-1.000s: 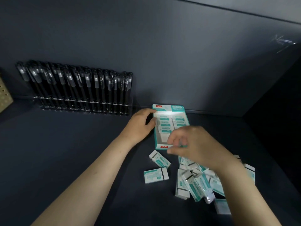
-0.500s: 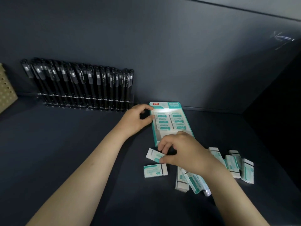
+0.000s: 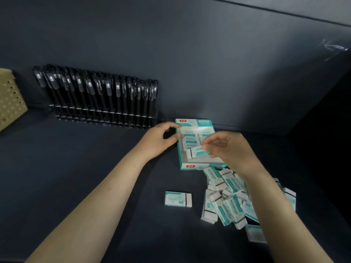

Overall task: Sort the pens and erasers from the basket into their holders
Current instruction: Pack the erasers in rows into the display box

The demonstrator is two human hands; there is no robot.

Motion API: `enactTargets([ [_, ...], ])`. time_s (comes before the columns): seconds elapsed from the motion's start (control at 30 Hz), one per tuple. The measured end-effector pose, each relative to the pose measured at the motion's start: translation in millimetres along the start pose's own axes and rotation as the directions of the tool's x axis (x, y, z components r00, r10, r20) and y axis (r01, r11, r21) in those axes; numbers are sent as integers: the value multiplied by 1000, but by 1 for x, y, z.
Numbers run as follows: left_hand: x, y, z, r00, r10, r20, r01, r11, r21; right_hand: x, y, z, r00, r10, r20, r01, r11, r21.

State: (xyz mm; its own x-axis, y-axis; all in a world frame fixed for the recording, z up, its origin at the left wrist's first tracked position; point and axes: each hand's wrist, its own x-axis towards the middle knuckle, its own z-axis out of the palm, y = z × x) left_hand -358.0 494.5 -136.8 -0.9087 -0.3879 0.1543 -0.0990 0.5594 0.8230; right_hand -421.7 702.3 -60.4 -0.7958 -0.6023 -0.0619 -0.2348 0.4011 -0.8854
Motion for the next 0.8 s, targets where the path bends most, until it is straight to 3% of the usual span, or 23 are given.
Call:
enactTargets([
  [0.33, 2, 5, -1, 999, -36, 27, 37, 999, -25, 11, 15, 1, 979, 93, 183, -73, 991, -112],
  [0.5, 6, 5, 4, 999, -33, -8, 32, 998, -60, 17, 19, 4, 992, 26, 120, -4, 984, -176],
  [0.67, 6, 6, 6, 999, -33, -27, 32, 998, -49, 21, 18, 13, 984, -41, 173, 100, 933, -346],
  [0.8, 5, 9, 5, 999, -32, -29, 31, 998, -57, 23, 20, 21, 989, -56, 136, 107, 911, -398],
])
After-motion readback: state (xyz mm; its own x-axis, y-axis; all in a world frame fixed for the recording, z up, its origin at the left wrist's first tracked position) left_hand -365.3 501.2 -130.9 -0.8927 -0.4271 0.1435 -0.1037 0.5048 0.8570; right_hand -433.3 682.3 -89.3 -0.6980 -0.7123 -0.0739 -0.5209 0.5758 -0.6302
